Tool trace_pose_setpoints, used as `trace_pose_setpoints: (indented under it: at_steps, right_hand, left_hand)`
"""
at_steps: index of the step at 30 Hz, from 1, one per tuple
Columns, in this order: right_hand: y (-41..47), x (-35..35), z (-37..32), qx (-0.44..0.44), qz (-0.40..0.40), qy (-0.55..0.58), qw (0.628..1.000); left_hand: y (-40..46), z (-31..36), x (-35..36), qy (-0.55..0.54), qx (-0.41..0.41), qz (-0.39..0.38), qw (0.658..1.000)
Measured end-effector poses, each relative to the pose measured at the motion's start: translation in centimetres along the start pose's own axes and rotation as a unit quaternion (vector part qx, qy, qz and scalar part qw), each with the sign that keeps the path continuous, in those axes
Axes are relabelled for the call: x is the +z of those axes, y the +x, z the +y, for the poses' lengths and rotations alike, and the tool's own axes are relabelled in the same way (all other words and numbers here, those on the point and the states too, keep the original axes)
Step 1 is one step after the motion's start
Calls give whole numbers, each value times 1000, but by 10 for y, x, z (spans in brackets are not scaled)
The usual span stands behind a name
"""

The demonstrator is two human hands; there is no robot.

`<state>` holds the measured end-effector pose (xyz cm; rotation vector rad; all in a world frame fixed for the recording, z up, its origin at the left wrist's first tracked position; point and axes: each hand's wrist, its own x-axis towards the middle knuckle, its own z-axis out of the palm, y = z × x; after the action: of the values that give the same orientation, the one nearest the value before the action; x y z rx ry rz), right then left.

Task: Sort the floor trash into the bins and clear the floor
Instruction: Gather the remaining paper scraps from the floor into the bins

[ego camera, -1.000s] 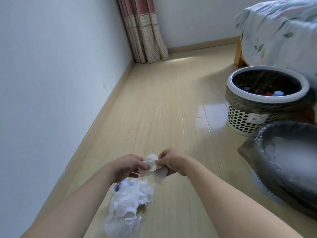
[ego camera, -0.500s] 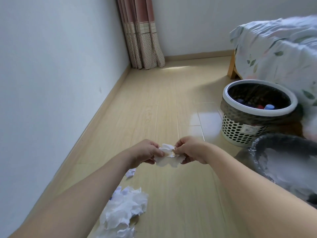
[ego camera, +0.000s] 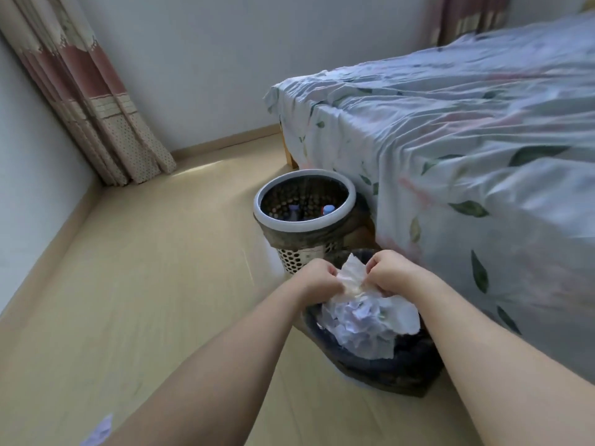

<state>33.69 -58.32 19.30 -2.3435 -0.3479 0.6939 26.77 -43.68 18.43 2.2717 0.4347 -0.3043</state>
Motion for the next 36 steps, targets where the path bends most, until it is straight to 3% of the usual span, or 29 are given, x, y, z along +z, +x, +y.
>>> trace_pose_setpoints:
  at_steps: [3,6,11,17,20,23,26,28,30,33,36]
  right_hand:
    - [10,-5,29,13,15,-70,997]
    - [15,-5,23,15,32,-60,998]
    - [9,48,-50,-101,59,-76,990]
    - [-21,233,-153,-241,-129,-180,945]
    - [-37,333,-175,-249,-201,-218,922]
    - [-46,417,-180,-204,-255,-243,913]
    - [-49,473,-173,-162,-280,-271,907]
    - [-48,494,-167,-135,-278,-293,905]
    - [-42,511,-164,-109,-280,-306,903]
    - [-36,528,-159,-94,-283,-321,899]
    - [-35,543,-156,-120,-279,-371,878]
  left_hand:
    - [11,0,23,105,1,-29,994]
    - [3,-5,7,111,12,61,992]
    - [-34,-79,-70,105,-39,178,978]
    - [-137,-279,-148,61,-206,195,957]
    - [-187,-382,-158,24,-286,184,940]
    - [-209,-472,-151,-14,-311,169,935]
    - [-201,-524,-129,-49,-283,109,952]
    - [-192,-544,-106,1,-231,104,967]
    - [-187,-566,-83,68,-166,223,958]
    - [-188,-591,-58,118,-82,399,906]
    - [-186,-597,-55,125,-55,439,888]
